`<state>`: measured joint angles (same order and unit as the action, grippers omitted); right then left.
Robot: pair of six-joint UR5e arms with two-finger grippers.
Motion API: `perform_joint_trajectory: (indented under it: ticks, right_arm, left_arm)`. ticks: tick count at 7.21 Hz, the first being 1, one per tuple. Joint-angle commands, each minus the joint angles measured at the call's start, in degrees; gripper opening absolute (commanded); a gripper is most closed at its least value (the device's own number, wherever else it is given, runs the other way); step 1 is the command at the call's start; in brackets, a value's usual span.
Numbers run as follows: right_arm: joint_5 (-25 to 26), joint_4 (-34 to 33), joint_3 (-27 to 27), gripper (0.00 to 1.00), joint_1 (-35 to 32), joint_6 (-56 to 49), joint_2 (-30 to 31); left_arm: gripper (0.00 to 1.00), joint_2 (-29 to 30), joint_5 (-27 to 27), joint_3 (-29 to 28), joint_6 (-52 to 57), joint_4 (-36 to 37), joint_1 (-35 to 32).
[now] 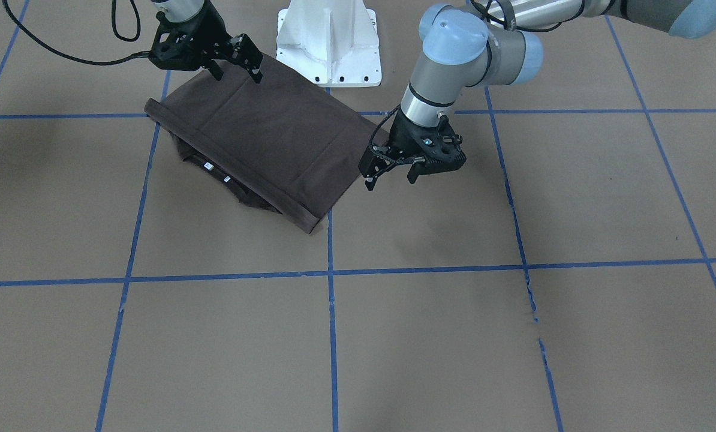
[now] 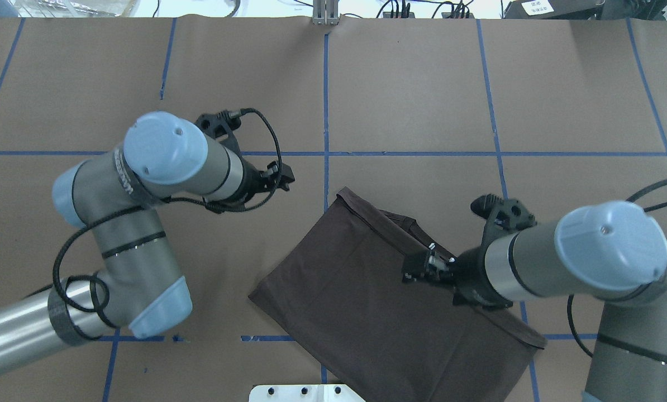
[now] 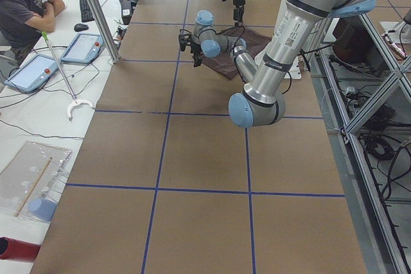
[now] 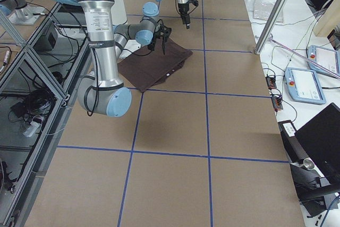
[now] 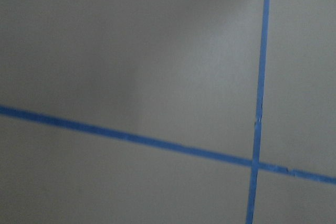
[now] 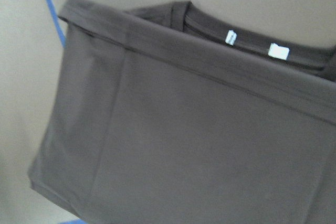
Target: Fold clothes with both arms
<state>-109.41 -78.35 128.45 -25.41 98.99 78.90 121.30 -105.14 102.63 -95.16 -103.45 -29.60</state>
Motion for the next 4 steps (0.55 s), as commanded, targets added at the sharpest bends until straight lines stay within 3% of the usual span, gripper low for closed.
perform_joint_trajectory:
  ticks: [1, 4]
  right_arm:
    - [0.34, -0.05, -1.53, 1.0, -6.39, -0.2, -3.04]
    - [0.43, 0.04, -4.88, 1.0, -6.75, -0.2, -6.91]
  left_arm:
    - [0.99, -2.91, 3.86, 4.14, -16.23, 4.72, 10.23]
    - [0.92, -4.05, 5.81, 6.88, -20.15, 8.79, 12.46]
